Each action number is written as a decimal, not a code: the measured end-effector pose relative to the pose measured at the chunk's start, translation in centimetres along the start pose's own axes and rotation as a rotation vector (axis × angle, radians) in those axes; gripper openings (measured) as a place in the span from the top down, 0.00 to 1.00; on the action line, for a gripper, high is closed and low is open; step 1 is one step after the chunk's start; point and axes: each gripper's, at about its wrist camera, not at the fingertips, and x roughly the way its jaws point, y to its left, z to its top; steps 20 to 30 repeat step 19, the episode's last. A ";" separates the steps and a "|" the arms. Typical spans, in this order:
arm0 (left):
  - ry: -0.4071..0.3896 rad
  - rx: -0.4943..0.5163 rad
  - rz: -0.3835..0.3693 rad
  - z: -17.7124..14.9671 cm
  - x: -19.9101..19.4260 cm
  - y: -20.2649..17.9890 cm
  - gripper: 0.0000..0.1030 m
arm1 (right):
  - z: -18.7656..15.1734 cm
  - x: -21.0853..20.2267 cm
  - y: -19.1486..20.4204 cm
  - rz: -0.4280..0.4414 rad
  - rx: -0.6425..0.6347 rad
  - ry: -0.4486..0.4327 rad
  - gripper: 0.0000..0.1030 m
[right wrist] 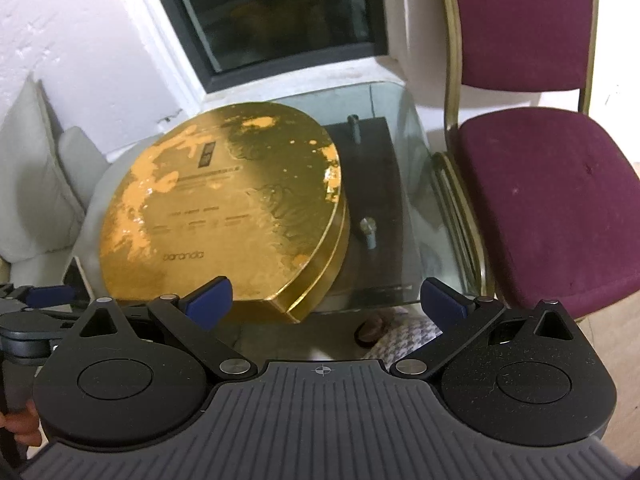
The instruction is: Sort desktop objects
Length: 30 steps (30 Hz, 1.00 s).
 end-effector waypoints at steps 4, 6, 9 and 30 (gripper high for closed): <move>-0.001 0.004 -0.007 0.1 0.3 0.0 0.01 | 0.0 0.6 -0.1 -0.008 0.005 0.006 0.00; -0.002 0.006 -0.011 0.2 0.4 0.0 0.01 | 0.1 0.9 0.0 -0.010 0.004 0.003 0.00; -0.002 0.009 -0.016 0.2 0.6 0.1 0.01 | 0.2 1.1 0.1 -0.017 -0.002 -0.005 0.00; 0.000 -0.009 -0.004 1.5 2.7 0.6 0.01 | 0.8 2.1 0.6 0.011 -0.012 -0.023 0.00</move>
